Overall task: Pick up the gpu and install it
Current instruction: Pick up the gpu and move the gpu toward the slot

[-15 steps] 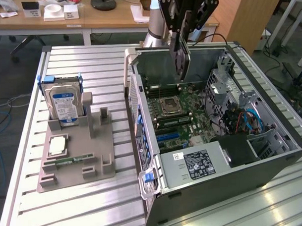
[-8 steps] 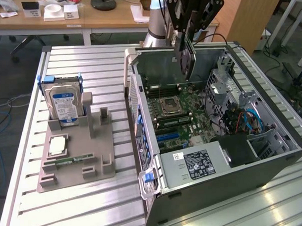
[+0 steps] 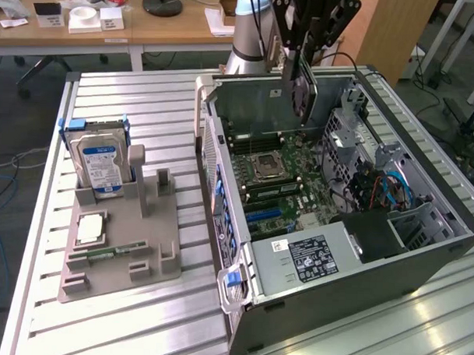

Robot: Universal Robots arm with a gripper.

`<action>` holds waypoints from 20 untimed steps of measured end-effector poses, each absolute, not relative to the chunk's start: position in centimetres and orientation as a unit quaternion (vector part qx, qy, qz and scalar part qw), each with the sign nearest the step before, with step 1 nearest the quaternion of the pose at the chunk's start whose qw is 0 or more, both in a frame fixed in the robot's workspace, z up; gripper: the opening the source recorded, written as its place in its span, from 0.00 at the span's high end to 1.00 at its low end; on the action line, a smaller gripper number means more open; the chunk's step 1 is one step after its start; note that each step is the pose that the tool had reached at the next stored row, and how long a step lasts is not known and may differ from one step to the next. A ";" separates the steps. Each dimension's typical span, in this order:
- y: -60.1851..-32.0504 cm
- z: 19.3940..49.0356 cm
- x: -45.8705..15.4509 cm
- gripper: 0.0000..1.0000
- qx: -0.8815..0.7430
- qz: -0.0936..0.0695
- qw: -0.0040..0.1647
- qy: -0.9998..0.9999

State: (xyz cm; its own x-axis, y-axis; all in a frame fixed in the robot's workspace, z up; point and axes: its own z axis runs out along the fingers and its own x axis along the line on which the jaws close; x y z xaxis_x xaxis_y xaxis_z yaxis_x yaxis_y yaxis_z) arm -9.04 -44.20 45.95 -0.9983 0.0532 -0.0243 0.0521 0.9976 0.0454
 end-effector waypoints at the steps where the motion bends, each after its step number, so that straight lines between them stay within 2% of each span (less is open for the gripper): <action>1: -44.2 46.0 -8.8 0.73 0.026 0.022 0.013 0.999; 20: -44.2 46.0 -3.4 0.73 0.026 0.022 0.013 0.999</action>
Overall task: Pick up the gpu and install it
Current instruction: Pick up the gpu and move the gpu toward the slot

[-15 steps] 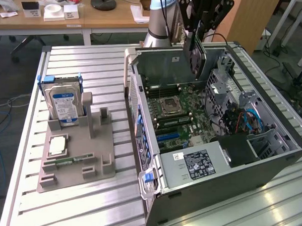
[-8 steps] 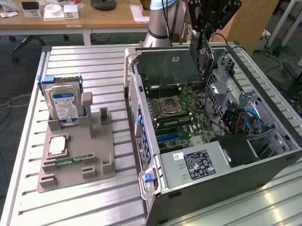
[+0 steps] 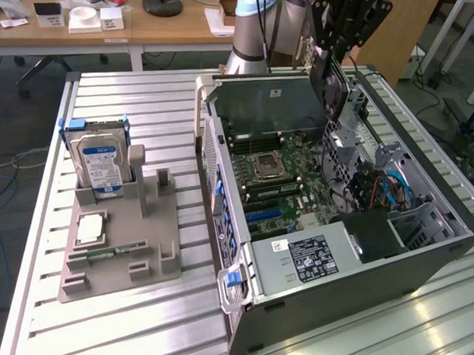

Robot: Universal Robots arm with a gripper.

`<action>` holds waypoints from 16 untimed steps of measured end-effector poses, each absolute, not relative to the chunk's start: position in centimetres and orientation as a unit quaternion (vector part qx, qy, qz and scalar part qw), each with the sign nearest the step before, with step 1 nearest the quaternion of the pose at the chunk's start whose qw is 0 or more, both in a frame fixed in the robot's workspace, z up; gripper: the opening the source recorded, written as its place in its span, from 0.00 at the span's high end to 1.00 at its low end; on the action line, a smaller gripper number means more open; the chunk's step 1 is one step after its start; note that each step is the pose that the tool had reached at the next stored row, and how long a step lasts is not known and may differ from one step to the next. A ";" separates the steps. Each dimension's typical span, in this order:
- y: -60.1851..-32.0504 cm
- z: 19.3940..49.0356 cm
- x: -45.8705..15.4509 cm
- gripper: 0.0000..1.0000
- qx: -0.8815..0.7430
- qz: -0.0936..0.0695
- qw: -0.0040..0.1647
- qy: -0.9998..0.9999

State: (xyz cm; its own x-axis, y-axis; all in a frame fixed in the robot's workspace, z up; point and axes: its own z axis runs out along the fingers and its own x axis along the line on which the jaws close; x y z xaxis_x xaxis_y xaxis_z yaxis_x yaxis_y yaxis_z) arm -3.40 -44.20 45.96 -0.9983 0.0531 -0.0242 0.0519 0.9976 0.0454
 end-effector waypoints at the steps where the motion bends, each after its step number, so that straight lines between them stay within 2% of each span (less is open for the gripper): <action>1: -44.2 46.0 -3.1 0.73 0.026 0.022 0.013 0.999; 16: -44.2 46.0 0.9 0.73 0.026 0.022 0.013 0.999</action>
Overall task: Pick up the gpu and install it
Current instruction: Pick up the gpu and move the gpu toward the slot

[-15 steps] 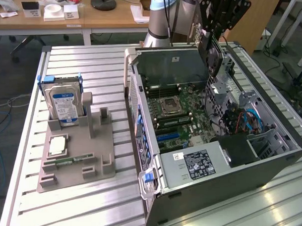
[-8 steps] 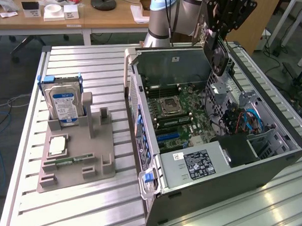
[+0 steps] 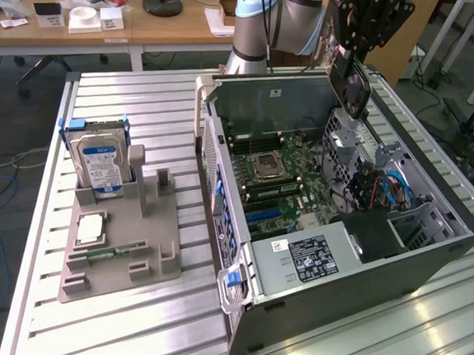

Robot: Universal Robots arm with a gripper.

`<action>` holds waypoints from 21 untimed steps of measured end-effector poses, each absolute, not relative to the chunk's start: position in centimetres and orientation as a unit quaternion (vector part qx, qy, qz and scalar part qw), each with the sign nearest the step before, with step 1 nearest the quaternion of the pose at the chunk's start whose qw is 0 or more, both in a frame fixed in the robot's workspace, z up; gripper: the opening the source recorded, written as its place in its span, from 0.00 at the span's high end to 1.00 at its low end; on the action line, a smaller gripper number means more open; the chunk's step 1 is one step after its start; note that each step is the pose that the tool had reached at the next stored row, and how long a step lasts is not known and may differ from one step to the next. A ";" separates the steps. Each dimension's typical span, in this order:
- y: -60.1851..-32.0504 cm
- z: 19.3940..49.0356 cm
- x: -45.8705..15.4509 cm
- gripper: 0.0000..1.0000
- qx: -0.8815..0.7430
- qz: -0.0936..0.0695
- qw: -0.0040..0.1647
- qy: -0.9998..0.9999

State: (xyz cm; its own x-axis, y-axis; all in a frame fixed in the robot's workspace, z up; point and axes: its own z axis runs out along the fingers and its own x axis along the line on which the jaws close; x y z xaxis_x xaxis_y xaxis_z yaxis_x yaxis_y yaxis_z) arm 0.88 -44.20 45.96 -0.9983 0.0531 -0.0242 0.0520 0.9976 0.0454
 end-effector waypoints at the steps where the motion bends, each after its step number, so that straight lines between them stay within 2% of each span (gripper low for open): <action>1: -44.2 46.0 1.2 0.73 0.026 0.022 0.013 0.999; 21: -44.2 45.9 4.9 0.73 0.026 0.022 0.012 0.999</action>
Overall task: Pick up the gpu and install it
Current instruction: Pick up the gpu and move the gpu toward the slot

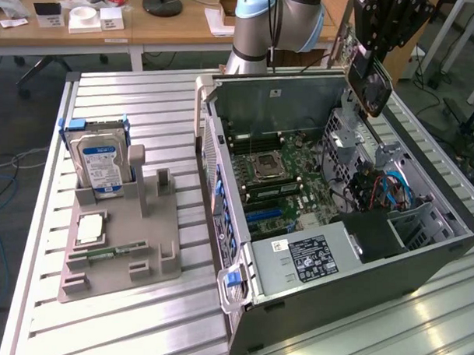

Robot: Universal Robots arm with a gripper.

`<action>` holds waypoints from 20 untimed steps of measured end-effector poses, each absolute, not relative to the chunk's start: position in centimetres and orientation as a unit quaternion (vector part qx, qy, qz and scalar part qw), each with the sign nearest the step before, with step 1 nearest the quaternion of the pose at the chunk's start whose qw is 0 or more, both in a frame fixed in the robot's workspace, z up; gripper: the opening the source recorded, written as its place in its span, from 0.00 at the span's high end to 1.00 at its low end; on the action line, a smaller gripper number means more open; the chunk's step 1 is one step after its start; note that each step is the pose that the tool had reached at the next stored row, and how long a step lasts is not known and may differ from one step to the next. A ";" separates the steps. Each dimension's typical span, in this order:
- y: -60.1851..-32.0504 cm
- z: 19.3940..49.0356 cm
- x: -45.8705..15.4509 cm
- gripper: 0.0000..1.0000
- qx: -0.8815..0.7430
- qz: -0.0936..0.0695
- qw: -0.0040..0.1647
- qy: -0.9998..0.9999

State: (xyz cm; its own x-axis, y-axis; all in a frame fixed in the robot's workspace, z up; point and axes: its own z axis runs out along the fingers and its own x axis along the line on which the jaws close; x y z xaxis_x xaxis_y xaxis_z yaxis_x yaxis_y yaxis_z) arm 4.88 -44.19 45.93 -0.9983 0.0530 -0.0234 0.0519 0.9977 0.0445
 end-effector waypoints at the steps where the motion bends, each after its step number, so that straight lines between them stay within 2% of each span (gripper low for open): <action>1: -44.2 45.9 5.0 0.73 0.026 0.022 0.012 0.999; 20: -44.2 44.4 5.9 0.73 0.026 0.021 0.012 0.999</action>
